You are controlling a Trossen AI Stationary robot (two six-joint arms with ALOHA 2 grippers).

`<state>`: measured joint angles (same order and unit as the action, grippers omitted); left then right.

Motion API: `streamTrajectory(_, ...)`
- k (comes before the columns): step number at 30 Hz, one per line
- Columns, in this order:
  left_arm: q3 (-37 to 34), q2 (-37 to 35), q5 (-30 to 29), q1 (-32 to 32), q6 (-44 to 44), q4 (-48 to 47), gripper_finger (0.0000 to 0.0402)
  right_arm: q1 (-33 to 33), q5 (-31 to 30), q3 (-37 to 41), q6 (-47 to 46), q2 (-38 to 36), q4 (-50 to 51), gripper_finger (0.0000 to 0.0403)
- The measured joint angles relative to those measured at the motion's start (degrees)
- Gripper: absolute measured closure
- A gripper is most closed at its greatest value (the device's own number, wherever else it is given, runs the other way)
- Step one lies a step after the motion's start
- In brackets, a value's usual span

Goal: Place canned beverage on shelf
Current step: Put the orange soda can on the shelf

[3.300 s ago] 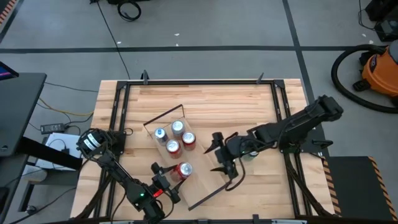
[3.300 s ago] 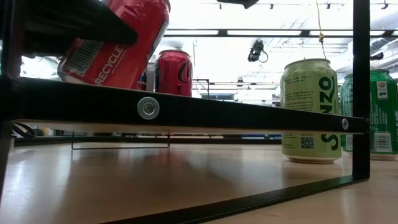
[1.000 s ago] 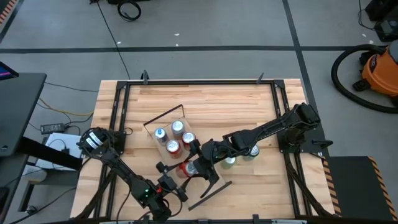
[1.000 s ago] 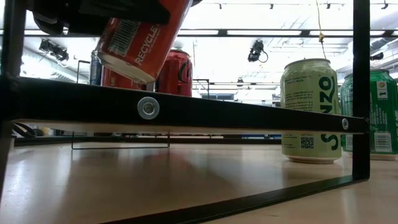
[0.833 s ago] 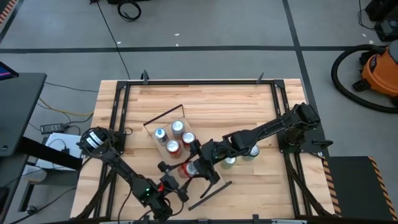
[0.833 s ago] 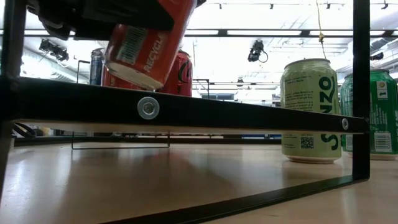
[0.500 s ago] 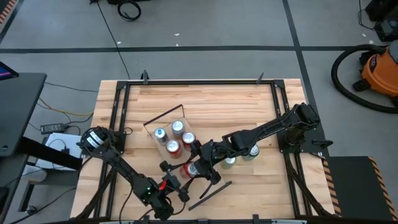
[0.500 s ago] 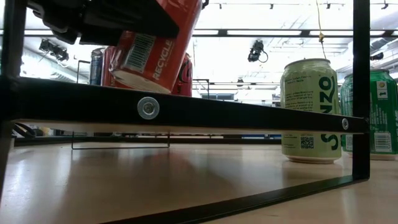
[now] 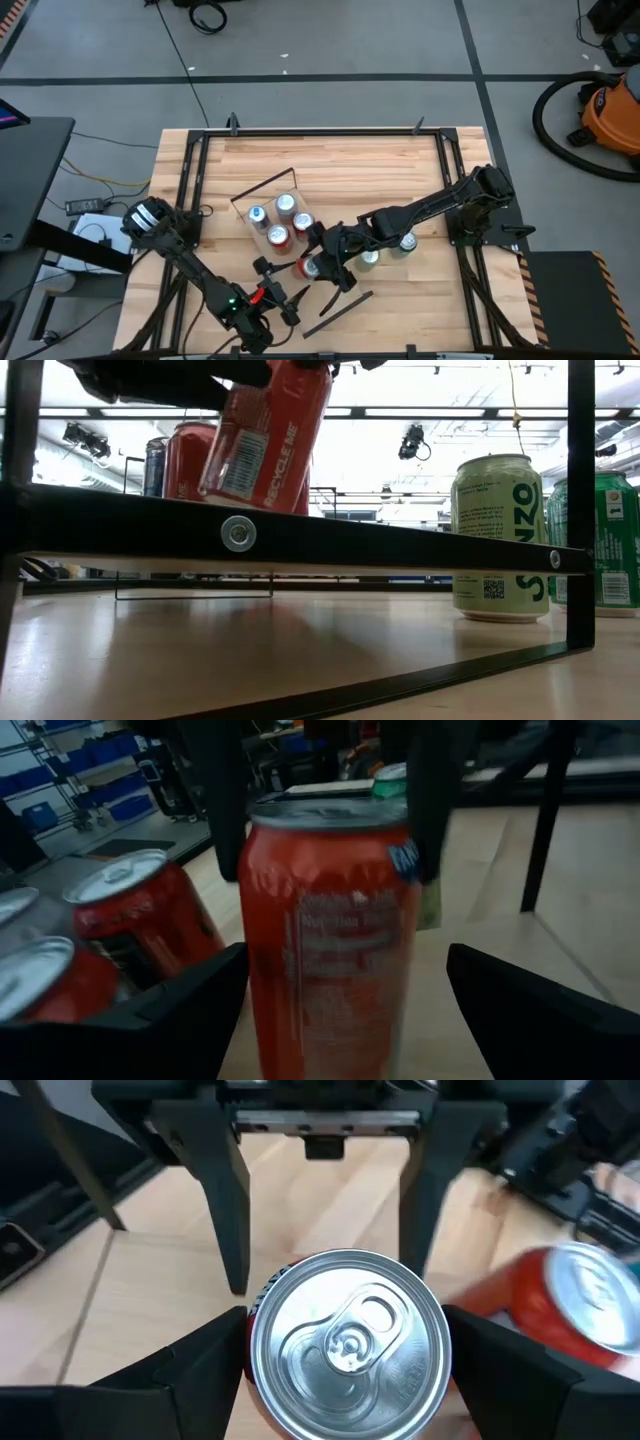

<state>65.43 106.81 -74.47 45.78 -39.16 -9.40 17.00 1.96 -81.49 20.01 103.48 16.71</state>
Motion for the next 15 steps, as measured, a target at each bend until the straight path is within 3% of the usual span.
streamTrajectory(15, -0.1, -8.2, 3.9, 0.7, -2.1, -10.6, 0.0051, -2.6, -0.9, 0.0, 0.9, -1.6, 6.7, 0.0081)
